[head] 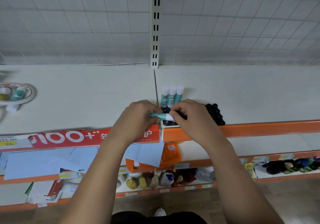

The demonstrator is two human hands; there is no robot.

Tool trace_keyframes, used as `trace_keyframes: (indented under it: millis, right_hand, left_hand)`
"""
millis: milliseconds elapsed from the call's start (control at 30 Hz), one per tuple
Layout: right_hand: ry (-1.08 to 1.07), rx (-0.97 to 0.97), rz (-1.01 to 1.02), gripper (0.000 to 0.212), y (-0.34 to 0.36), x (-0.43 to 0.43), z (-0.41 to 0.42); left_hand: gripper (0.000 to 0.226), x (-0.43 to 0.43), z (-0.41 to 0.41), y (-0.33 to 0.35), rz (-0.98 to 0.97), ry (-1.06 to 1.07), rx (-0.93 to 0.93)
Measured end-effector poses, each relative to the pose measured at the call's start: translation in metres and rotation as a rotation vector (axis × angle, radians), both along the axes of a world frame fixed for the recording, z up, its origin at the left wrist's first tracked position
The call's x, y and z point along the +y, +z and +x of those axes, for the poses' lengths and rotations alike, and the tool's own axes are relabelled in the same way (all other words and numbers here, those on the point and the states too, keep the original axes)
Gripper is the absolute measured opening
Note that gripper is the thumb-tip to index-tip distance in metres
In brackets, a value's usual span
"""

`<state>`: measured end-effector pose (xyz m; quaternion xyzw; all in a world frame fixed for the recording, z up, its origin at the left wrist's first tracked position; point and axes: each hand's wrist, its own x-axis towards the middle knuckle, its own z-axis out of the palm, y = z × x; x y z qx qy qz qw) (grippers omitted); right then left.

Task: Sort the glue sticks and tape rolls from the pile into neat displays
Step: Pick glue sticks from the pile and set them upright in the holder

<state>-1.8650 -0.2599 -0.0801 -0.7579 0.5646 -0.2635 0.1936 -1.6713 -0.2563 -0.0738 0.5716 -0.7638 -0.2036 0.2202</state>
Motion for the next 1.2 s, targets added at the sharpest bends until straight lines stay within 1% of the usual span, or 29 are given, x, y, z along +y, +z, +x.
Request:
trace_keyframes:
  millis: [200,300,367,500,633,700,733,800,900,1033,1200]
  right_hand:
    - [0.035,0.006,0.015,0.024,0.000,0.001,-0.004]
    - [0.026,0.028,0.003,0.026,0.001,0.001,-0.005]
    - [0.015,-0.002,0.011,0.027,0.002,0.001,-0.008]
    - [-0.037,-0.218,0.047,0.031,0.007,0.003,-0.011]
    - [-0.200,-0.472,0.050,0.035,0.011,0.002,-0.009]
    - [-0.238,-0.580,0.027,0.032,0.012,0.002,-0.007]
    - [-0.244,-0.596,-0.004,0.029,0.013,0.003,-0.006]
    - [-0.238,-0.546,-0.090,0.024,0.015,0.003,-0.005]
    - [-0.214,-0.388,-0.230,0.021,0.018,0.000,-0.006]
    - [-0.177,-0.247,-0.311,0.019,0.015,-0.004,-0.006]
    - [-0.157,-0.249,-0.312,0.019,0.007,-0.004,-0.005]
  left_hand:
    - [0.023,-0.002,-0.012,-0.001,-0.094,-0.032,0.053]
    - [0.022,-0.004,-0.019,0.000,-0.101,-0.044,0.048]
    - [0.022,-0.005,-0.021,0.000,-0.096,-0.039,0.063]
    - [0.022,-0.006,-0.026,0.001,-0.088,-0.020,0.079]
    - [0.022,-0.005,-0.031,0.003,-0.147,0.002,0.100]
    - [0.021,-0.005,-0.033,0.003,-0.165,0.008,0.123]
    - [0.021,-0.005,-0.034,0.003,-0.169,0.012,0.122]
    - [0.020,-0.006,-0.036,0.003,-0.186,0.016,0.073]
    - [0.018,-0.006,-0.037,-0.001,-0.224,-0.005,-0.015]
    - [0.013,-0.005,-0.038,-0.007,-0.224,-0.047,-0.070]
    - [0.013,-0.006,-0.039,-0.011,-0.229,-0.065,-0.081]
